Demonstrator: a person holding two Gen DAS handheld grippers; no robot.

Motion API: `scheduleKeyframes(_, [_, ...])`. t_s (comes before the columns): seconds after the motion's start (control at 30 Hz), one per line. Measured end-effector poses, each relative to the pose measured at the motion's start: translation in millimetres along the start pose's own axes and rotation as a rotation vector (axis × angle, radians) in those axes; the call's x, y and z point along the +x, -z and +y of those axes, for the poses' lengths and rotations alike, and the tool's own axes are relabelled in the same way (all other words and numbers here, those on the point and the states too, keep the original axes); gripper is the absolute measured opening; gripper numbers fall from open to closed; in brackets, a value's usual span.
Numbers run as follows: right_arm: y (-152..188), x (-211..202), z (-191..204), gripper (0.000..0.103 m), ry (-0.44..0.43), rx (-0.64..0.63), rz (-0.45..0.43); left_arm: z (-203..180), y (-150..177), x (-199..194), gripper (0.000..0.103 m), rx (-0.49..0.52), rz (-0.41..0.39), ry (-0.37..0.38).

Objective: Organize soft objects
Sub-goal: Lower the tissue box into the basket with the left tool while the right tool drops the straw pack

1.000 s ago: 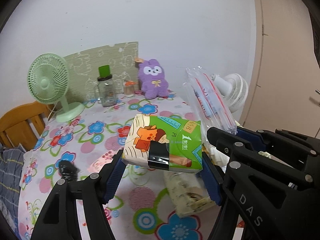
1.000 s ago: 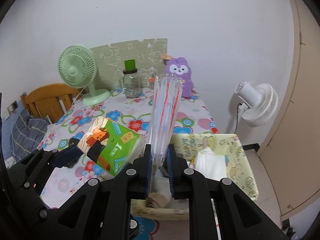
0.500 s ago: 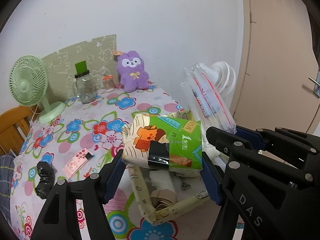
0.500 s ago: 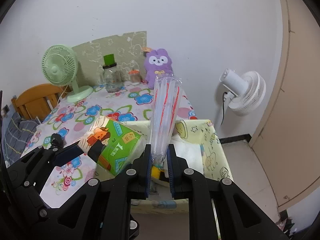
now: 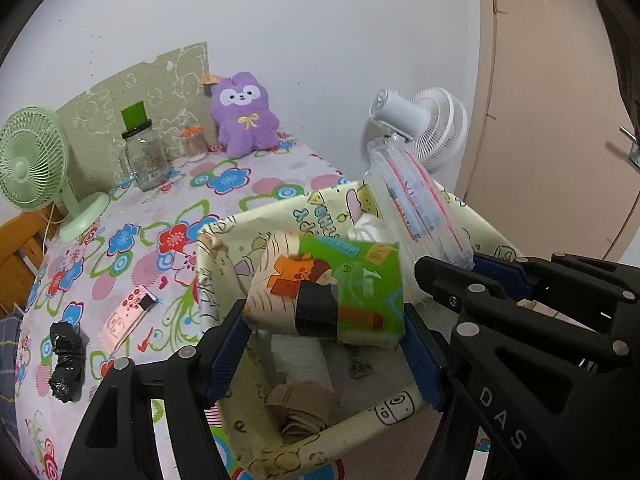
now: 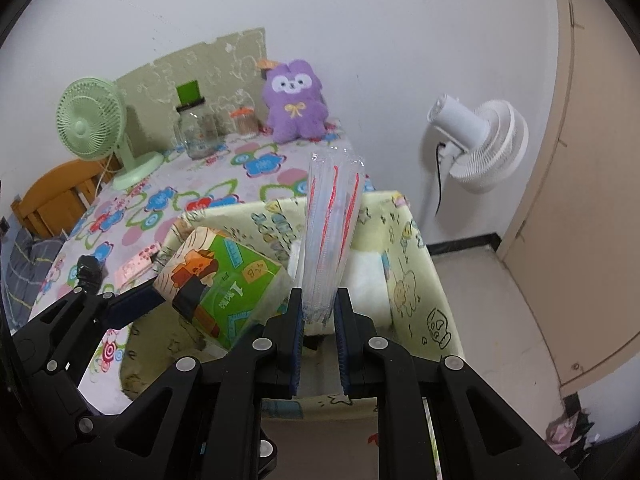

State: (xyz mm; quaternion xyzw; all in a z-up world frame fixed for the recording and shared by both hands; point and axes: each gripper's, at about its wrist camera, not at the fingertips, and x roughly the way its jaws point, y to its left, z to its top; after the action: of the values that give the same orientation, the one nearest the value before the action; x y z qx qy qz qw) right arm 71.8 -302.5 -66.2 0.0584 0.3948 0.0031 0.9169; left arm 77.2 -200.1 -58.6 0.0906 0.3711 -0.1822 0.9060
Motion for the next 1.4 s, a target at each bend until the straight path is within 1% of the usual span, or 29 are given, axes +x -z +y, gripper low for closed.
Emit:
scheduleKeyframes(0.07, [1,4,-3,0.017,-0.002,0.017,0.014,0,0,2,0.078,0.002,0.005,0.003])
scheduleKeyframes(0.2, [0,6,-9,0.026,0.005,0.041,0.021,-2,-1,2,0.089,0.010,0.003,0.016])
scheduleKeyframes(0.27, [0,7,-10,0.037,0.019,0.046,0.023,-2,-2,3,0.091,0.013,0.002,0.000])
scheduleKeyframes(0.3, [0,8,-11,0.040,0.030,0.048,0.021,-1,-2,3,0.091,0.008,0.003,0.003])
scheduleKeyframes(0.33, [0,7,-13,0.049,0.034,0.055,0.015,0,-2,3,0.091,0.003,0.003,0.005])
scheduleKeyframes(0.37, [0,6,-14,0.055,0.036,0.062,0.009,1,-3,2,0.092,-0.002,0.003,0.010])
scheduleKeyframes(0.4, [-1,5,-15,0.058,0.046,0.071,0.002,2,-3,1,0.093,-0.007,0.003,0.020])
scheduleKeyframes(0.43, [-1,4,-16,0.067,0.042,0.080,-0.008,3,-4,0,0.094,-0.012,0.001,0.026])
scheduleKeyframes(0.47, [-1,3,-16,0.074,0.034,0.082,-0.011,3,-4,-2,0.096,-0.014,-0.005,0.026])
scheduleKeyframes(0.57, [-3,-2,-12,0.075,0.027,0.071,-0.032,3,-5,-7,0.097,-0.011,-0.016,0.019])
scheduleKeyframes(0.8, [-8,-13,0,0.077,0.013,0.063,-0.061,15,-9,-20,0.098,-0.040,-0.036,0.025])
scheduleKeyframes(1.07, [-14,-30,19,0.086,0.004,0.044,-0.109,32,-10,-41,0.099,-0.063,-0.074,0.016])
scheduleKeyframes(1.27, [-16,-40,37,0.092,-0.002,0.033,-0.131,45,-8,-54,0.101,-0.070,-0.089,-0.007])
scheduleKeyframes(1.4, [-16,-47,50,0.093,-0.008,0.024,-0.146,53,-6,-63,0.101,-0.074,-0.103,-0.020])
